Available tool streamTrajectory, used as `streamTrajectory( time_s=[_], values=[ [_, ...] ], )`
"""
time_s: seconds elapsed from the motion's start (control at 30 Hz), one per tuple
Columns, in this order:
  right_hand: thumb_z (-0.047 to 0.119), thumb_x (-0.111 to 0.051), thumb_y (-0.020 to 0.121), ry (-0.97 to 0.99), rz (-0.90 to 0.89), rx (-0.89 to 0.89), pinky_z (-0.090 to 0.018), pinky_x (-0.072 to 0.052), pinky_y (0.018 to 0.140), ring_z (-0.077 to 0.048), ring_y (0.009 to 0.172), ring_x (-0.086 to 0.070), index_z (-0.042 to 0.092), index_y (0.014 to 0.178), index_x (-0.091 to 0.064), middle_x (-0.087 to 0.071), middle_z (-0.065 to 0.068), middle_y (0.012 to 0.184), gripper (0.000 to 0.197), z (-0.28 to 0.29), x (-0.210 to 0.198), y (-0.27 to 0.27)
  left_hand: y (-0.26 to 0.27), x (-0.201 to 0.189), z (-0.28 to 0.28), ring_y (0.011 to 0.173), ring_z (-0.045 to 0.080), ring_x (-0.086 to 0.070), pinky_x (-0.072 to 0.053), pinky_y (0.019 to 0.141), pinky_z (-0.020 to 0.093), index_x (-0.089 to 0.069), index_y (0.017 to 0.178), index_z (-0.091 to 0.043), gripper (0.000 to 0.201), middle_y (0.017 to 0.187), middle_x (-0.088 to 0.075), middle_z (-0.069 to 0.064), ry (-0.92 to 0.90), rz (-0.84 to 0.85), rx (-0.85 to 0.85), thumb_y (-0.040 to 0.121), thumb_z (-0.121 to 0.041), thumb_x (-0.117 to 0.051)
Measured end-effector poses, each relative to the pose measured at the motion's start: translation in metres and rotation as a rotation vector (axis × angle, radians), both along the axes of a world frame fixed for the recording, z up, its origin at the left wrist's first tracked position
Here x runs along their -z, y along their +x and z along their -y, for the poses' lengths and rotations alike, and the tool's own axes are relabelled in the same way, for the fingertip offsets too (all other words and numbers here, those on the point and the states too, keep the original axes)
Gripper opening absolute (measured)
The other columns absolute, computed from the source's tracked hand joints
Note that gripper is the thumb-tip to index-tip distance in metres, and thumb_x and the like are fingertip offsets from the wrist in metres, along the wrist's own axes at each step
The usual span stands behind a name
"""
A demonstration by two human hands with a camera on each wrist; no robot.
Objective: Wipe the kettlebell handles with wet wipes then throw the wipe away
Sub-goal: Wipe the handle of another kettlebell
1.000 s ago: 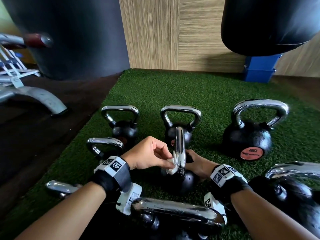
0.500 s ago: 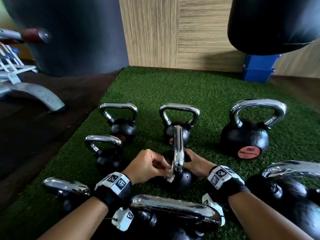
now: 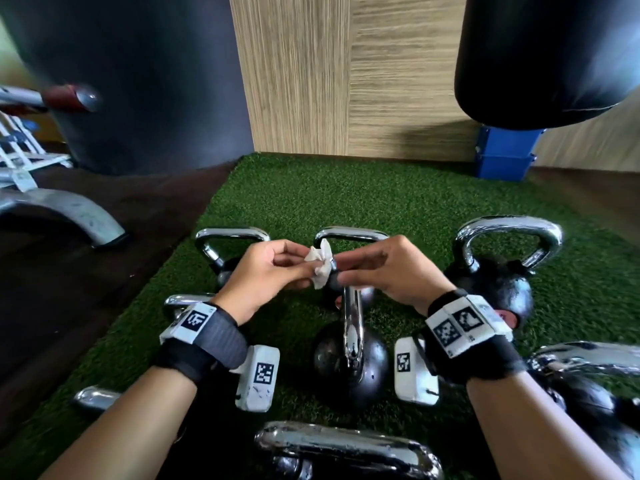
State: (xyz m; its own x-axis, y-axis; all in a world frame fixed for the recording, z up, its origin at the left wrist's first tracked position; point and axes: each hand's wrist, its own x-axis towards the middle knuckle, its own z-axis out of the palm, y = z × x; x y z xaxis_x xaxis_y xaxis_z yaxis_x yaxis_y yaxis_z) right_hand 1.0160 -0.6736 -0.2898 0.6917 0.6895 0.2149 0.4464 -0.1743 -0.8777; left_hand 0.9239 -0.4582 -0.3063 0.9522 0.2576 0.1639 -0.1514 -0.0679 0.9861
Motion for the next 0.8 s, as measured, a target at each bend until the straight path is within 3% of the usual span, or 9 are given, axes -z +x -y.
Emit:
streamTrajectory(
  time_s=[0.1, 0.17, 0.27, 0.43, 0.53, 0.6, 0.67, 0.73, 0.8],
  values=[
    [0.021, -0.088, 0.072, 0.161, 0.041, 0.019, -0.042, -0.058, 0.093, -0.018, 0.094, -0.075, 0.021, 0.105, -0.080, -0.079, 0.004, 0.099, 0.034, -0.009, 0.004, -0.007, 0.006, -0.007, 0.004, 0.070, 0.007, -0.074, -0.058, 0.060, 0.017, -0.081, 0.075, -0.018, 0.030, 0.078, -0.078, 0.002, -0.110, -0.016, 0.019, 0.049, -0.031, -0.089],
    [0.015, -0.087, 0.074, 0.236, 0.075, 0.039, -0.037, -0.058, 0.093, -0.015, 0.095, -0.075, 0.017, 0.106, -0.079, -0.078, 0.004, 0.101, 0.033, -0.012, 0.006, -0.011, 0.007, -0.008, 0.006, 0.070, 0.007, -0.074, -0.058, 0.060, 0.017, -0.082, 0.073, -0.022, 0.025, 0.078, -0.078, 0.001, -0.131, -0.028, 0.024, 0.050, -0.031, -0.087],
    [0.008, -0.086, 0.073, 0.297, 0.126, 0.075, -0.021, -0.058, 0.085, -0.006, 0.090, -0.075, 0.017, 0.104, -0.079, -0.078, 0.009, 0.097, 0.033, -0.013, 0.007, -0.015, 0.008, -0.007, 0.010, 0.069, 0.007, -0.074, -0.058, 0.059, 0.017, -0.083, 0.072, -0.022, 0.015, 0.077, -0.078, 0.000, -0.135, -0.041, 0.049, 0.057, -0.027, -0.083],
    [0.014, -0.084, 0.078, 0.295, 0.192, 0.144, -0.030, -0.061, 0.073, -0.007, 0.078, -0.074, 0.016, 0.096, -0.081, -0.079, 0.003, 0.086, 0.018, -0.018, 0.006, -0.021, 0.003, -0.009, 0.014, 0.067, 0.016, -0.076, -0.056, 0.053, 0.022, -0.083, 0.080, -0.020, 0.008, 0.084, -0.079, 0.009, -0.097, -0.133, 0.093, 0.082, -0.022, -0.075],
    [0.021, -0.084, 0.079, 0.212, 0.231, 0.189, -0.020, -0.052, 0.059, -0.001, 0.064, -0.067, 0.019, 0.093, -0.082, -0.077, 0.009, 0.076, 0.014, -0.011, 0.009, -0.015, 0.002, -0.007, 0.009, 0.082, 0.022, -0.078, -0.058, 0.057, 0.025, -0.082, 0.100, -0.020, 0.020, 0.104, -0.079, 0.005, -0.027, -0.221, 0.184, 0.086, -0.033, -0.075],
    [0.025, -0.085, 0.075, 0.148, 0.238, 0.302, -0.015, -0.050, 0.055, -0.001, 0.059, -0.067, 0.024, 0.090, -0.082, -0.075, 0.015, 0.071, 0.015, -0.001, 0.015, -0.004, 0.004, 0.001, 0.006, 0.099, 0.026, -0.076, -0.062, 0.069, 0.032, -0.079, 0.107, -0.025, 0.018, 0.113, -0.078, -0.001, 0.148, -0.289, 0.188, 0.095, -0.018, -0.067],
    [0.027, -0.087, 0.072, 0.089, 0.167, 0.466, -0.014, -0.051, 0.054, 0.003, 0.058, -0.067, 0.032, 0.082, -0.080, -0.072, 0.022, 0.065, 0.013, 0.009, 0.024, 0.005, 0.006, 0.018, 0.006, 0.120, 0.027, -0.067, -0.058, 0.095, 0.040, -0.070, 0.122, -0.032, 0.040, 0.128, -0.071, -0.007, 0.533, -0.387, 0.165, 0.088, -0.013, -0.076],
    [0.027, -0.086, 0.070, -0.003, 0.066, 0.574, -0.028, -0.060, 0.059, -0.008, 0.063, -0.072, 0.032, 0.073, -0.078, -0.074, 0.012, 0.064, 0.010, 0.016, 0.038, 0.011, 0.003, 0.039, 0.015, 0.143, 0.019, -0.046, -0.038, 0.119, 0.036, -0.045, 0.149, -0.033, 0.094, 0.153, -0.049, -0.011, 0.939, -0.526, 0.270, 0.068, -0.038, -0.092],
    [0.027, -0.084, 0.071, -0.106, 0.001, 0.595, -0.036, -0.063, 0.064, -0.018, 0.066, -0.074, 0.026, 0.075, -0.081, -0.074, 0.003, 0.063, 0.005, 0.019, 0.054, 0.013, -0.001, 0.061, 0.030, 0.152, 0.020, -0.027, -0.021, 0.126, 0.036, -0.020, 0.159, -0.033, 0.131, 0.165, -0.027, -0.008, 1.090, -0.509, 0.466, 0.054, -0.060, -0.093]
  ],
)
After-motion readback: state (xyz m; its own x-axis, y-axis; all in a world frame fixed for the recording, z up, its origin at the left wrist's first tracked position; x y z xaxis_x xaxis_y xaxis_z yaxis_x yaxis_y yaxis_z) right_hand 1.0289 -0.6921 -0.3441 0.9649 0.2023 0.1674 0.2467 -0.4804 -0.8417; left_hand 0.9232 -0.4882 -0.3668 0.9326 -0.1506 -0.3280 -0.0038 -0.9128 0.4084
